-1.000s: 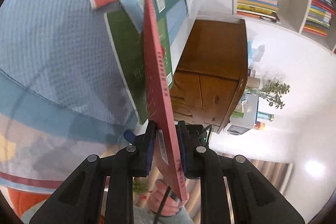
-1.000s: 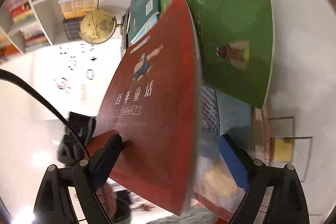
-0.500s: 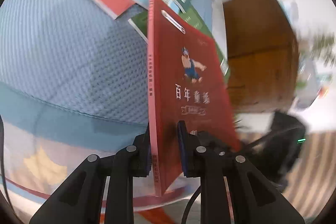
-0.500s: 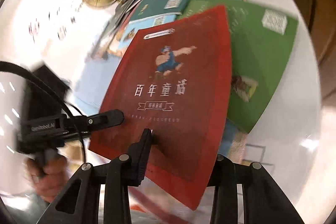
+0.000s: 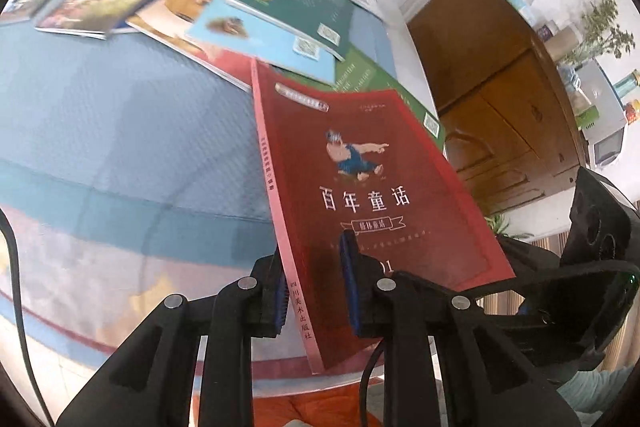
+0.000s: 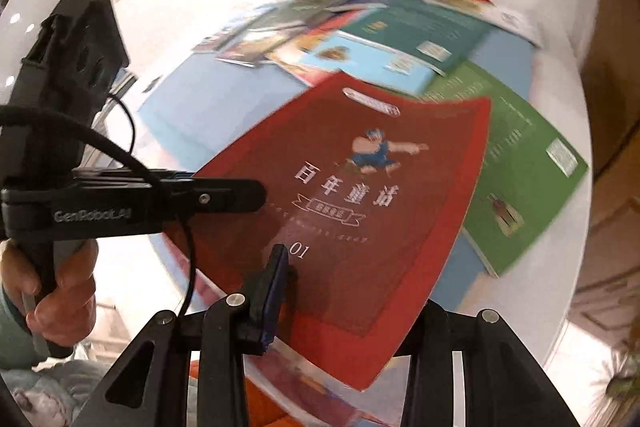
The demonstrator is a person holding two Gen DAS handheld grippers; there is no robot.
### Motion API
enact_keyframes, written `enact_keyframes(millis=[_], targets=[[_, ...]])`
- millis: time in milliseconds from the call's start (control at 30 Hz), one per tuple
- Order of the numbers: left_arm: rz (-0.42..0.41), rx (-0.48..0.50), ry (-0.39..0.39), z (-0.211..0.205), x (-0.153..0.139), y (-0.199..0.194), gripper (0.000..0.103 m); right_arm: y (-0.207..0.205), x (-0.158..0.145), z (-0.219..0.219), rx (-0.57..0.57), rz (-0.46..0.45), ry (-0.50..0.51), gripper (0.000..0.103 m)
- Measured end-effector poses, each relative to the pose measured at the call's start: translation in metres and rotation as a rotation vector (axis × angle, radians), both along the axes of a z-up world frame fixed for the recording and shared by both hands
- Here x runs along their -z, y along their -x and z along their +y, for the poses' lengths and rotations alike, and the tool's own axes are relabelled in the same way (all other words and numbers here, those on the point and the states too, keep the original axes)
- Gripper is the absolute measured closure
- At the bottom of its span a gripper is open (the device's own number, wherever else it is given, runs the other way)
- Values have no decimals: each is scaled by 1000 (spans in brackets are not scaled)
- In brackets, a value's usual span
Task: Organize books
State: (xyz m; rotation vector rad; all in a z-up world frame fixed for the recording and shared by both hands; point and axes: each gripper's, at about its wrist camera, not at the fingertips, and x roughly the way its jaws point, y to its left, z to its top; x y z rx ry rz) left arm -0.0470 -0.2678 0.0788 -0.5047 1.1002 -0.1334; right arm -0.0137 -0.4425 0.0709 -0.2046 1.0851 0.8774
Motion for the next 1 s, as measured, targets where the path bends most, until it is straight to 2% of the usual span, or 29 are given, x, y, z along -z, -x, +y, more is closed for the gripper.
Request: enact_keyframes(millis=[167,333,367,467,600,833,1000], targets=[[-34,-61,-4,29,-10,14,84,12,-19,37,-84,-53,-4,65],[-97,-113,-10,79,-29,27,84,14,-41,88,-135,-85,-45,64],[-111,-126,-17,100,-34,28,84,13,-44,98,-141,-86,-53,64],[-138,-150,-15,153,-39,24,84,5,-49,153,-161,-92,-76,64],[-145,-163,-24,243,-40,5,84,-15,-48,247,-154,-95,-84,64],[-128,-156,-93,392,-32,-52,84,-71,-28,410,-73,-4,-136,62],[-100,-135,-108,458,-17,-95,84,-112,-23,489,-9,-40,-102,62]])
